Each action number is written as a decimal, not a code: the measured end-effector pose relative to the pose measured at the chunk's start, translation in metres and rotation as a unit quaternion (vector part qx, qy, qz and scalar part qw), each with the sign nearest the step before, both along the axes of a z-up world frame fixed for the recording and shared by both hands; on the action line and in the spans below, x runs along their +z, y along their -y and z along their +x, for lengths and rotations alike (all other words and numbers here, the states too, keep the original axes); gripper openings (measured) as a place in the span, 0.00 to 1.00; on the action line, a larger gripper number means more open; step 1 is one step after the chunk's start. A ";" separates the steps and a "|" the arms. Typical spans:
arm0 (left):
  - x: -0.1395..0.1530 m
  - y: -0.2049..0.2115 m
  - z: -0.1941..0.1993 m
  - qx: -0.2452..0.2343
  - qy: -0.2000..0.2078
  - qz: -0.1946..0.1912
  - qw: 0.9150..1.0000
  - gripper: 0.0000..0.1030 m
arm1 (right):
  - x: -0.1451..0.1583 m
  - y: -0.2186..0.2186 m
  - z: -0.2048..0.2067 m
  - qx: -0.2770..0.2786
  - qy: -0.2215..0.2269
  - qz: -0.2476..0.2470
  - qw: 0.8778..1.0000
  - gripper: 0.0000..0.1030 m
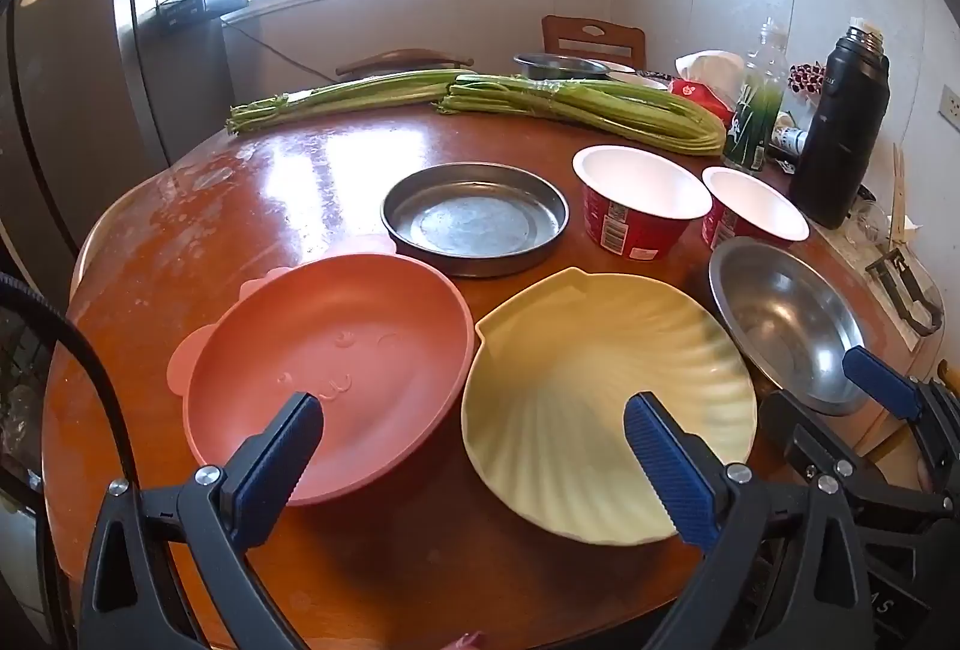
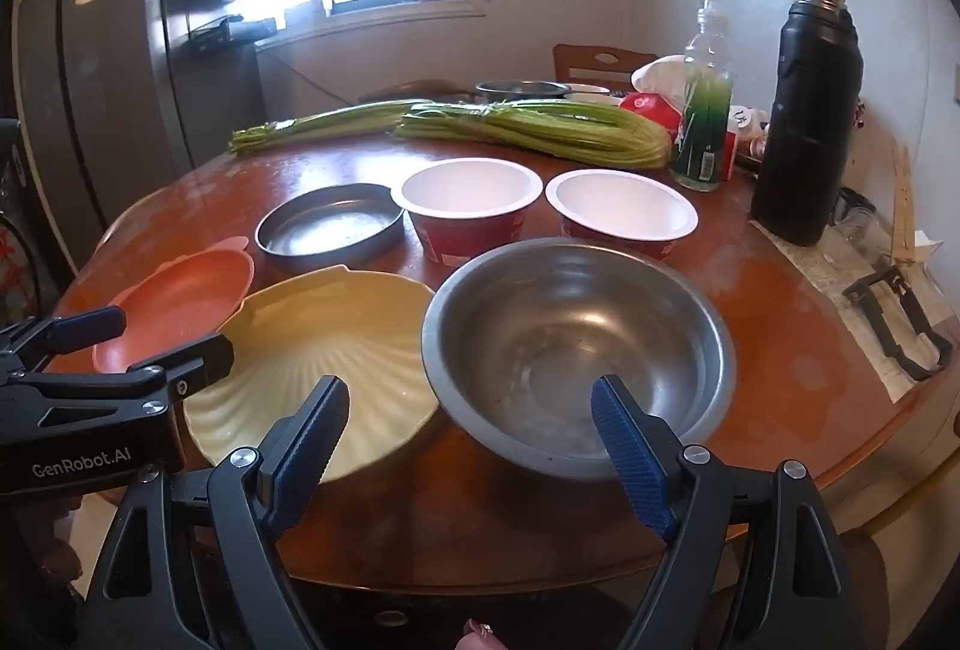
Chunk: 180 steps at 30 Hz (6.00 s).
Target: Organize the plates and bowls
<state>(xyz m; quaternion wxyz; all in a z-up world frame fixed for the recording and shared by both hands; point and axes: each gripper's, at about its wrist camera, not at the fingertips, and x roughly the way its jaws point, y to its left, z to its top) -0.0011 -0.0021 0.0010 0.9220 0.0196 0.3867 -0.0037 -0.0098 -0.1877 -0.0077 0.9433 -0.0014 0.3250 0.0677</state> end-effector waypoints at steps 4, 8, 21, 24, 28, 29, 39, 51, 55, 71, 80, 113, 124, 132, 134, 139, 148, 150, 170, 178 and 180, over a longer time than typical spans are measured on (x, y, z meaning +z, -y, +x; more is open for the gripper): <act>-0.003 0.002 0.002 0.000 -0.004 -0.007 1.000 0.98 | -0.001 0.003 0.001 -0.010 0.006 0.000 1.000 0.82; -0.004 0.000 0.001 -0.002 -0.003 -0.018 1.000 0.98 | -0.005 0.007 0.004 -0.018 0.009 0.003 1.000 0.82; -0.006 -0.006 0.003 0.002 -0.007 -0.020 1.000 0.98 | -0.013 0.010 0.012 0.001 -0.022 0.026 0.999 0.82; -0.006 -0.005 0.003 0.003 -0.006 -0.021 1.000 0.98 | -0.014 0.011 0.012 0.001 -0.023 0.027 0.999 0.82; -0.007 -0.004 0.002 0.002 -0.006 -0.020 1.000 0.98 | -0.014 0.013 0.011 0.000 -0.024 0.029 0.999 0.82; -0.007 -0.004 0.002 0.003 -0.006 -0.019 1.000 0.98 | -0.014 0.013 0.011 0.000 -0.024 0.029 0.999 0.82; -0.007 -0.002 0.002 0.005 -0.006 -0.017 1.000 0.98 | -0.014 0.017 0.010 0.005 -0.024 0.033 0.999 0.82; -0.007 0.000 0.000 0.003 -0.005 -0.015 1.000 0.98 | -0.012 0.018 0.010 0.003 -0.026 0.030 0.999 0.82; -0.007 -0.002 -0.002 0.004 -0.003 -0.017 1.000 0.98 | -0.011 0.018 0.010 0.001 -0.026 0.030 0.999 0.82; -0.001 -0.006 -0.005 0.003 0.004 -0.018 1.000 0.98 | -0.009 0.017 0.011 0.004 -0.024 0.030 0.999 0.82; 0.002 -0.010 -0.007 0.007 0.007 -0.020 1.000 0.98 | -0.006 0.013 0.009 0.010 -0.020 0.030 0.999 0.82; -0.023 -0.145 0.007 0.125 -0.052 -0.115 0.984 0.98 | 0.005 -0.143 0.118 0.258 -0.112 0.025 0.959 0.78; -0.033 -0.141 0.026 0.118 -0.069 -0.114 0.984 0.83 | -0.014 -0.157 0.132 0.267 -0.116 -0.018 0.957 0.50; -0.035 -0.136 0.035 0.103 -0.074 -0.122 0.984 0.65 | -0.021 -0.160 0.136 0.272 -0.130 -0.018 0.953 0.42; -0.035 -0.136 0.038 0.098 -0.072 -0.129 0.984 0.59 | -0.020 -0.160 0.135 0.273 -0.133 -0.011 0.953 0.42; -0.035 -0.139 0.040 0.102 -0.071 -0.133 0.983 0.58 | -0.019 -0.160 0.136 0.273 -0.141 0.000 0.952 0.42; -0.020 -0.152 0.037 0.106 -0.049 -0.125 0.985 0.58 | -0.004 -0.168 0.133 0.274 -0.141 0.028 0.951 0.43; -0.014 -0.158 0.037 0.110 -0.041 -0.122 0.986 0.58 | 0.000 -0.172 0.134 0.277 -0.138 0.035 0.950 0.43; -0.016 -0.191 0.082 0.110 -0.043 -0.098 0.988 0.58 | 0.001 -0.196 0.150 0.256 -0.143 0.051 0.955 0.43; -0.024 -0.192 0.095 0.110 -0.049 -0.100 0.988 0.58 | -0.011 -0.197 0.154 0.252 -0.155 0.043 0.954 0.43; -0.025 -0.192 0.097 0.109 -0.049 -0.098 0.988 0.58 | -0.013 -0.196 0.155 0.250 -0.157 0.043 0.954 0.43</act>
